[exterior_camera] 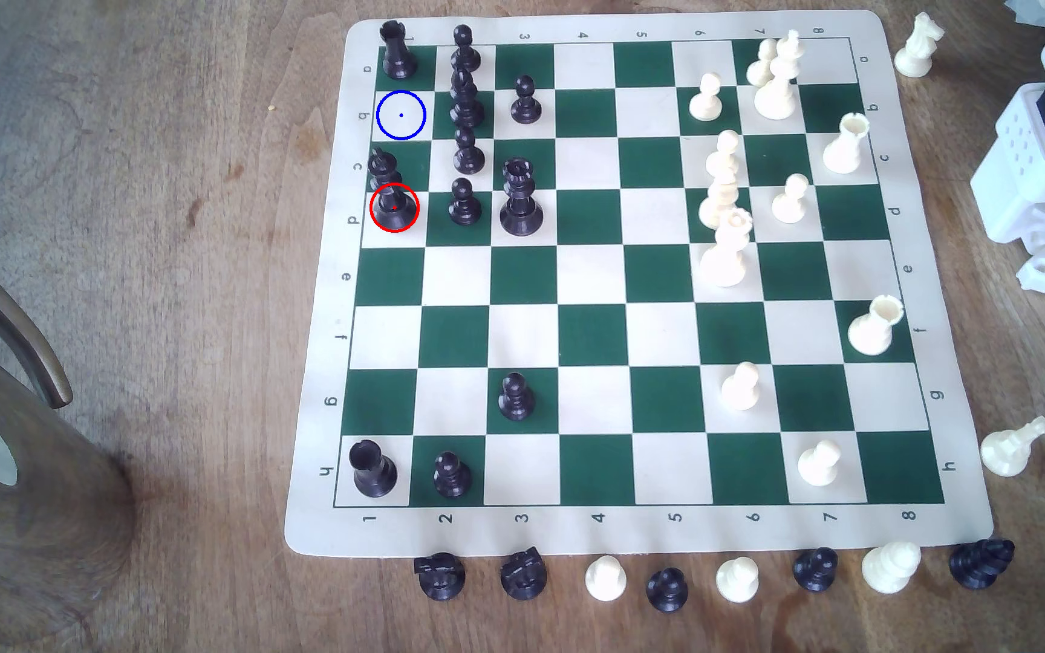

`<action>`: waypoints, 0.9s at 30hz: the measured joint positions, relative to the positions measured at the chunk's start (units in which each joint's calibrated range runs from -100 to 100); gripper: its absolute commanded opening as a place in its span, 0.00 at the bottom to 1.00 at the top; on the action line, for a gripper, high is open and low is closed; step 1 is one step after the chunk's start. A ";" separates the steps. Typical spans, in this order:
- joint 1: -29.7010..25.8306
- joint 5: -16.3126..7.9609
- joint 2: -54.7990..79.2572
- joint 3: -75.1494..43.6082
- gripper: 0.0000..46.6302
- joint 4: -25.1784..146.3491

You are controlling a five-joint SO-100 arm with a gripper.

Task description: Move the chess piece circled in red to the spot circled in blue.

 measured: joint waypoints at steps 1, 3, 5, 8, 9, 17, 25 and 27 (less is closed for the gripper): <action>0.00 0.00 0.00 0.00 0.00 0.00; 0.00 0.00 0.00 0.00 0.00 0.00; 0.00 0.00 0.00 0.00 0.00 0.00; 0.00 0.00 0.00 0.00 0.00 0.00; 0.00 0.00 0.00 0.00 0.00 0.00; 0.00 0.00 0.00 0.00 0.00 0.00; 0.00 0.05 0.00 0.00 0.00 9.00; 0.00 0.05 0.00 0.00 0.00 15.06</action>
